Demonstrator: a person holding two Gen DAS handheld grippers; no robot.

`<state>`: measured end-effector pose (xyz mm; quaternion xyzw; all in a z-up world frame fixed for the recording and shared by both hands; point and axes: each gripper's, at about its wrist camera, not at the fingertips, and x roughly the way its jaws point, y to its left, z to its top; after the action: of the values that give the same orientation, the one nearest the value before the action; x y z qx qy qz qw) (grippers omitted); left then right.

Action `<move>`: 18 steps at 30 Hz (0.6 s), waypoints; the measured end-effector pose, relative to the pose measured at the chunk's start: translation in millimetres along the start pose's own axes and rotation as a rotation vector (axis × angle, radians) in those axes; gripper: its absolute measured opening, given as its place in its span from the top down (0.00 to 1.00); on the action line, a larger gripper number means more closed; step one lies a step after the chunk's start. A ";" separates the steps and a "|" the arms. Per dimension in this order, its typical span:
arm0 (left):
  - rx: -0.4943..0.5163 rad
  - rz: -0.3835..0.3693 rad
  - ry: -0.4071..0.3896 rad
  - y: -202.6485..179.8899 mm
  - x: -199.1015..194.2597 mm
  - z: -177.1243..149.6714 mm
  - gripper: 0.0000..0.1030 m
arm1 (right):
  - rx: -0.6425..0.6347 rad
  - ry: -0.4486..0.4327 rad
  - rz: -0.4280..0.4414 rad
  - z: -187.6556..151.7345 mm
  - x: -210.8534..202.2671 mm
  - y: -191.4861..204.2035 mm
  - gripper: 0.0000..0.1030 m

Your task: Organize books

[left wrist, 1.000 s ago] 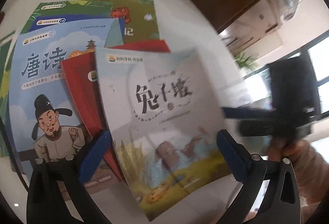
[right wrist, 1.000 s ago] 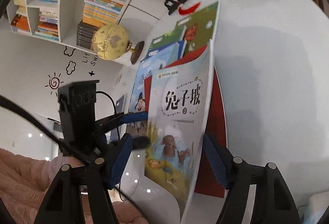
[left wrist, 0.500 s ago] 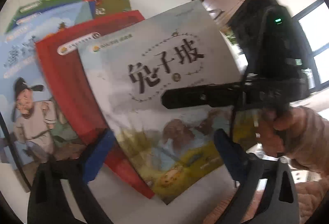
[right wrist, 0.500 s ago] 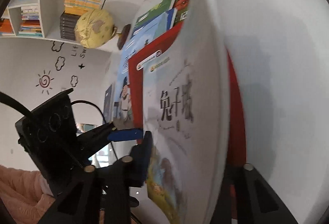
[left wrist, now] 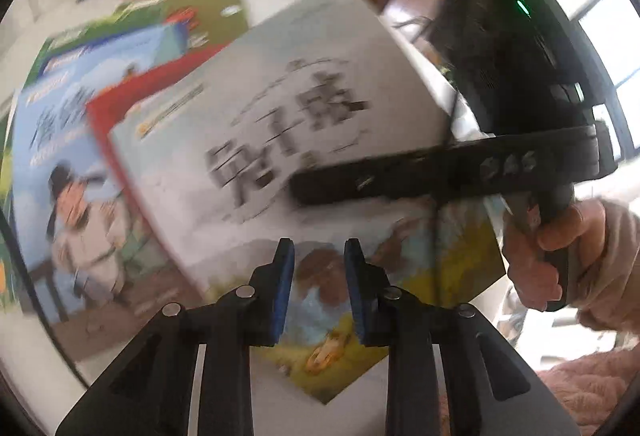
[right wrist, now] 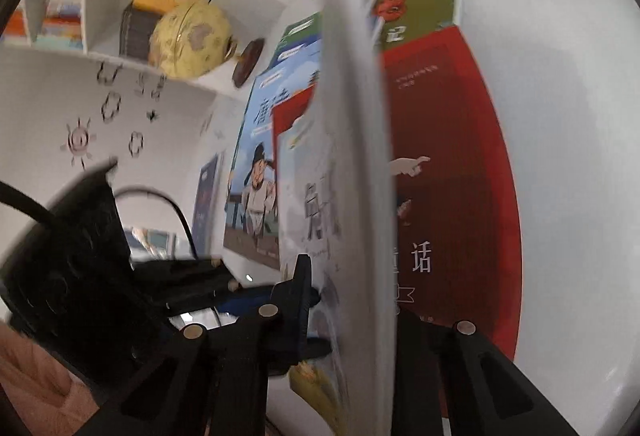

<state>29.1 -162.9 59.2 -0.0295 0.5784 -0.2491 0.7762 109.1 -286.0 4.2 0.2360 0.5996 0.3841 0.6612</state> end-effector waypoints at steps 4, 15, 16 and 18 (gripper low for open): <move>-0.164 -0.018 -0.003 35.8 -15.0 -20.2 0.68 | 0.058 -0.041 0.065 -3.2 -3.4 -7.2 0.88; -0.258 0.123 0.098 50.1 -24.0 -81.9 0.44 | 0.135 0.020 0.063 -3.3 32.4 -5.8 0.88; -0.276 0.096 0.116 49.9 -15.6 -83.3 0.43 | 0.141 0.020 0.064 -3.8 32.0 -6.9 0.88; -0.280 0.051 0.055 44.6 -17.9 -84.7 0.31 | 0.142 0.041 0.057 -2.1 32.1 -6.2 0.86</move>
<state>-36.2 -95.8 32.2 -0.1159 0.6289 -0.1469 0.7546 108.0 -264.6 -20.6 0.2912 0.6318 0.3639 0.6194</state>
